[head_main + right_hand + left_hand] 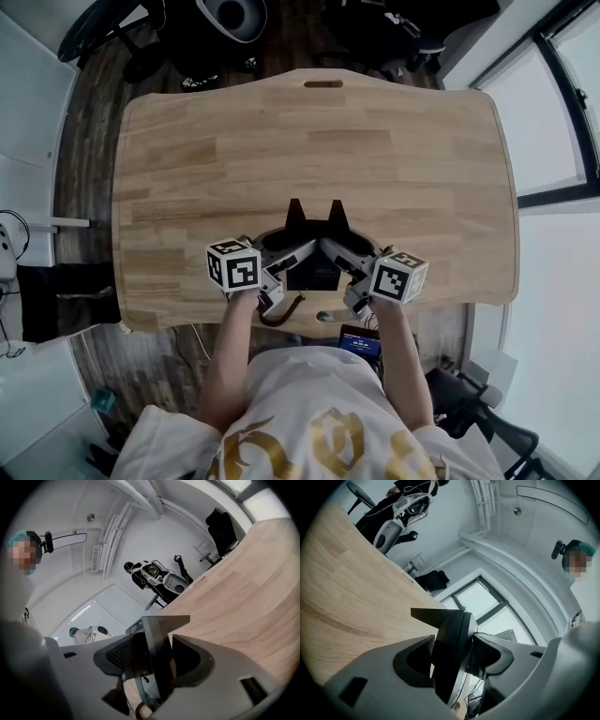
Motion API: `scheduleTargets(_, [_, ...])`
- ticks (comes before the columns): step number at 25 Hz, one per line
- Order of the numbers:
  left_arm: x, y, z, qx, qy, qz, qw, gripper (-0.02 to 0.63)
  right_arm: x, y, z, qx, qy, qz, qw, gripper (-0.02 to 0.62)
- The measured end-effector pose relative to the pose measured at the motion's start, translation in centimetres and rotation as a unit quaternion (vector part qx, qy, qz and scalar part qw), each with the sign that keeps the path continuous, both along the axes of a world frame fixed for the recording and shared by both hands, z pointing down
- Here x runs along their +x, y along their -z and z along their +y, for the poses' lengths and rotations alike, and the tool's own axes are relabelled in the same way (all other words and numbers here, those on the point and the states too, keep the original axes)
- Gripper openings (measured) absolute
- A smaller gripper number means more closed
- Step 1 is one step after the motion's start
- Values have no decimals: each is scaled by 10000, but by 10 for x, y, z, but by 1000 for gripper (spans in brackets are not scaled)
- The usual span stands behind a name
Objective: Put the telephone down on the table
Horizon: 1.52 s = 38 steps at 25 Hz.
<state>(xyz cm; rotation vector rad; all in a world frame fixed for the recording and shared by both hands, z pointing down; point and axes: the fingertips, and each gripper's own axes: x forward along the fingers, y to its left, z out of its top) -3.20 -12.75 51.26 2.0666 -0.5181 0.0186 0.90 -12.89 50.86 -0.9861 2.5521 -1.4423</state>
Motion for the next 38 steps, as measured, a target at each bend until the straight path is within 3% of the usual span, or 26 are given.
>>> scheduleTargets(38, [11, -72, -68, -723, 197, -45, 9972, 239, 11, -72, -70, -736, 141, -7, 9972, 230])
